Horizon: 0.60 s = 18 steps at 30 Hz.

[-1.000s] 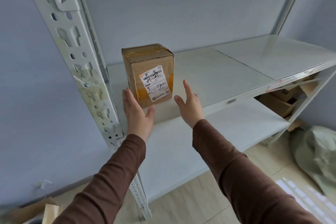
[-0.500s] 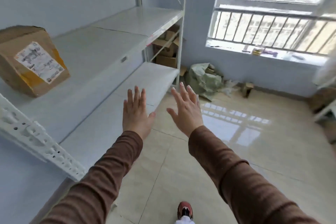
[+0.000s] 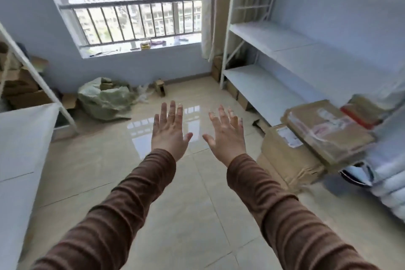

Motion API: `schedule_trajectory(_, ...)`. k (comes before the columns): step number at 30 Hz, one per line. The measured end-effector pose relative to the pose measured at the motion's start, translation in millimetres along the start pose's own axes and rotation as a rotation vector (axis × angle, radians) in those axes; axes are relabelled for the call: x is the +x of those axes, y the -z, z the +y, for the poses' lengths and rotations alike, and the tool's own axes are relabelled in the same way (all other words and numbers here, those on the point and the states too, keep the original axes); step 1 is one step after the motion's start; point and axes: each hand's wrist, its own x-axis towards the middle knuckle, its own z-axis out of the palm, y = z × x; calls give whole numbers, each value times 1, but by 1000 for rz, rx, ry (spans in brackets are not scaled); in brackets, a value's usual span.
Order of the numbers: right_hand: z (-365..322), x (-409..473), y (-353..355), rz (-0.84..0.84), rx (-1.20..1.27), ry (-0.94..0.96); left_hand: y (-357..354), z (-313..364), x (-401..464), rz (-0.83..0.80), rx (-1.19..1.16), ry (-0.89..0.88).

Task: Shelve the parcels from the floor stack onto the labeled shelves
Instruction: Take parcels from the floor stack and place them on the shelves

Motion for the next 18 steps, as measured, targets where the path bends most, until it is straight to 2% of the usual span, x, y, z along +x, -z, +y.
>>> schedule_trajectory(8, 223, -25, 40, -17, -76, -249, -62, 227, 59, -80, -61, -269)
schedule_trajectory(18, 375, -27, 46, -19, -67, -506, -116, 371, 124, -182, -136, -474)
